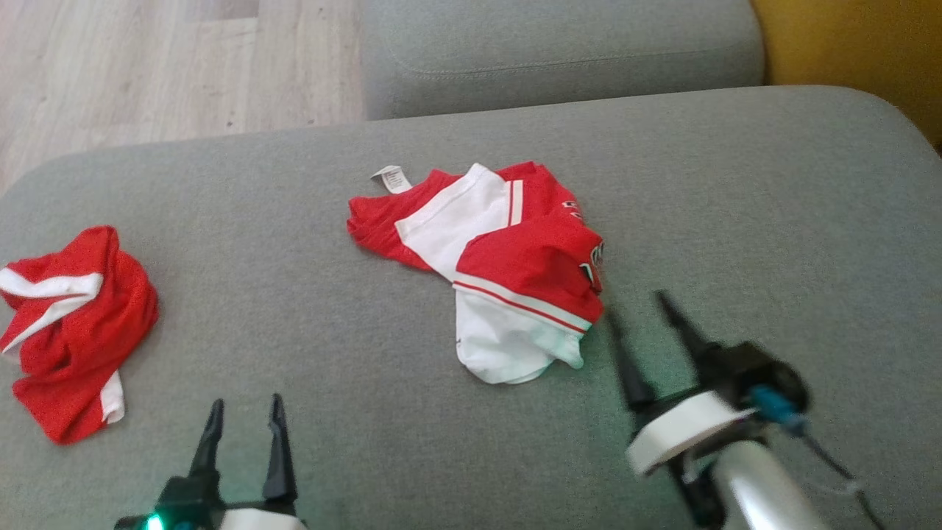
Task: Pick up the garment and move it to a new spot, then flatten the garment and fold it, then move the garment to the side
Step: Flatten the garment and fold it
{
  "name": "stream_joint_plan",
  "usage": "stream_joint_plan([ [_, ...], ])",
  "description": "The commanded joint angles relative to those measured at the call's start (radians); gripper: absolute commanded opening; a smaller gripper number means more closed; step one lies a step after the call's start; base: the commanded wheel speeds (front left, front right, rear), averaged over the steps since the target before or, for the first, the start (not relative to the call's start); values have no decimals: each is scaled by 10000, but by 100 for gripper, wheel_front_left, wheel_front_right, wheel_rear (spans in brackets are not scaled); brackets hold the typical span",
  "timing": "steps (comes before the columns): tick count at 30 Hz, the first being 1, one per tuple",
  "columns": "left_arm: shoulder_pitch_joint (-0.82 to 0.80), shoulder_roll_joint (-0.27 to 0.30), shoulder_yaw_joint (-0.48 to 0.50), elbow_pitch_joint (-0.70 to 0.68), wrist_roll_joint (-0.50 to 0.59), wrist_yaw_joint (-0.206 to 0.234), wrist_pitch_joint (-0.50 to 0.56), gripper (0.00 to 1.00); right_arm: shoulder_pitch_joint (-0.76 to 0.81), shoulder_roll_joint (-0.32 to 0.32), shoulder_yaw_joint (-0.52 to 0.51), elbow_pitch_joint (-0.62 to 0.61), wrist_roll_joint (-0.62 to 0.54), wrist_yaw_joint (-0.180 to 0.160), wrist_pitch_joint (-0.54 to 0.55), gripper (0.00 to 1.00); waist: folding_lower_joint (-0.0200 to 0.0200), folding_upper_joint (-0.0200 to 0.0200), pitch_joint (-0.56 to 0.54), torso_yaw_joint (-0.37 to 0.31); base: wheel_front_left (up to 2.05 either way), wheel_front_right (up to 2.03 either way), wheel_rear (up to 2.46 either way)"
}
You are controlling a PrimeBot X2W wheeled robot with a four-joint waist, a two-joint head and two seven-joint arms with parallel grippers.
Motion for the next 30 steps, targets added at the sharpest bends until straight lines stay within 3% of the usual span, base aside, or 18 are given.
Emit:
stream_joint_plan([
  [1, -500, -4, 175, -243, -40, -2, -53, 100, -496, 60, 643, -351, 3, 75, -111, 100, 0, 0, 68, 117, 0, 0, 0],
  [6, -736, -6, -418, -157, -136, -21, -53, 100, -866, 60, 2390, 112, 270, 75, -111, 100, 0, 0, 298, 774, 0, 0, 0],
  [10, -943, -7, -846, -126, -152, -37, -53, 100, -1349, 60, 3187, 1116, 363, 75, -111, 100, 0, 0, 506, 1510, 0, 0, 0],
  [15, -947, -8, -1071, 9, -231, -15, -53, 100, -2080, 60, 3541, 2875, 347, 75, -111, 100, 0, 0, 765, 2340, 0, 0, 0],
  [21, -958, -8, -1117, 55, -271, -42, -53, 100, -2406, 60, 3237, 4698, 122, 75, -74, 100, 0, 0, 902, 2766, 0, 0, 0],
  [22, -951, -8, -1109, 60, -272, -40, -53, 100, -2383, 60, 3313, 4840, 221, 75, -72, 79, 0, 0, 901, 2779, 0, 0, 0],
  [24, -917, -8, -1061, 59, -260, -14, -53, 100, -2357, 60, 3531, 4977, 443, 75, -75, 0, 0, 0, 871, 2726, 0, 0, 0],
  [27, -869, -8, -1015, 58, -232, -15, -53, 100, -2438, 60, 3794, 4786, 832, 75, -94, 0, 0, 0, 785, 2542, 0, 0, 0],
  [30, -904, -8, -1085, 7, -283, -40, -53, 100, -2639, 60, 3742, 3667, 1158, 75, -104, 0, 0, 0, 690, 2384, 0, 0, 0],
])
